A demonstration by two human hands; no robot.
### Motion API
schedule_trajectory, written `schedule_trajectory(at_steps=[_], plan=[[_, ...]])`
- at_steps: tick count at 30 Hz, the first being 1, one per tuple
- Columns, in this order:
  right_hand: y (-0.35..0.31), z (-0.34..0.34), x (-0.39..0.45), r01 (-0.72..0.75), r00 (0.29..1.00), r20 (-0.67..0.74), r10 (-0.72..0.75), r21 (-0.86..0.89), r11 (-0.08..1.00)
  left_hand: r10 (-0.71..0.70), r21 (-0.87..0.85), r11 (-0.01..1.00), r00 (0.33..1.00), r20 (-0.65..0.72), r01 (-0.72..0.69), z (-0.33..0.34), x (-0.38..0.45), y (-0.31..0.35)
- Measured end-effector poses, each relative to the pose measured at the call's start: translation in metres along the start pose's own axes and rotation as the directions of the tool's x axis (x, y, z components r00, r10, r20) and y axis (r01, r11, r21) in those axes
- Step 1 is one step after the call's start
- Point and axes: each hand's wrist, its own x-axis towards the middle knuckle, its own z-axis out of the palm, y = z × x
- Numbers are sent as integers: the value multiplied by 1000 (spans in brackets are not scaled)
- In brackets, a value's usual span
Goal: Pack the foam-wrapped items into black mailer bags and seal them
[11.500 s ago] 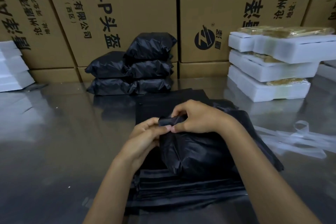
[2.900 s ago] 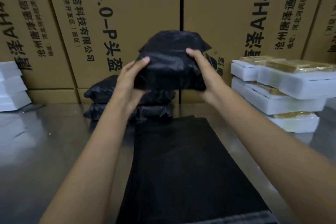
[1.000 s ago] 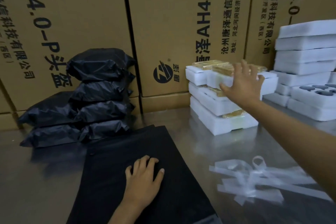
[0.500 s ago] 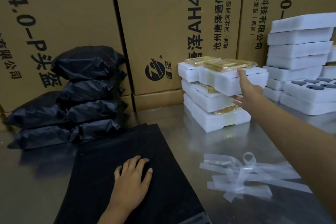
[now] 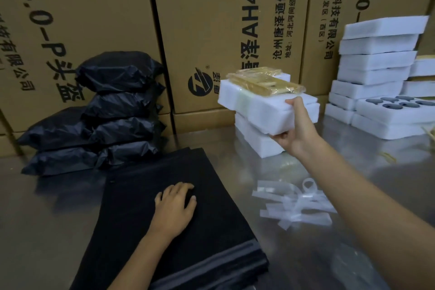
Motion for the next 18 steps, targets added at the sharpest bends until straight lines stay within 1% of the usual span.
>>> schedule_trajectory(at_steps=[2,4,9,11,13,15,18], plan=[[19,-3,-29,-9,999,47,7,45,999,-1,-76,997,997,79,7,-8,-4,-3],[40,-11,-56,-27,996,82,21,73,997,10,-100,995,985,172,7,-17,-13,-7],[88,-33,-104,-64,988,137,65,-16,998,54,-185,983,972,231,-10,-38,-56,-16],[105,-39,-118,-109,979,177,105,8,994,47,-249,968,950,310,34,-50,-75,-22],[120,-44,-127,-129,977,179,120,37,991,34,-279,957,918,394,85,-62,-93,-30],[129,-45,-135,-116,981,165,105,58,992,19,-302,948,923,384,106,-69,-108,-37],[133,-48,-140,-96,984,157,85,67,993,15,-344,936,966,260,78,-66,-120,-39]])
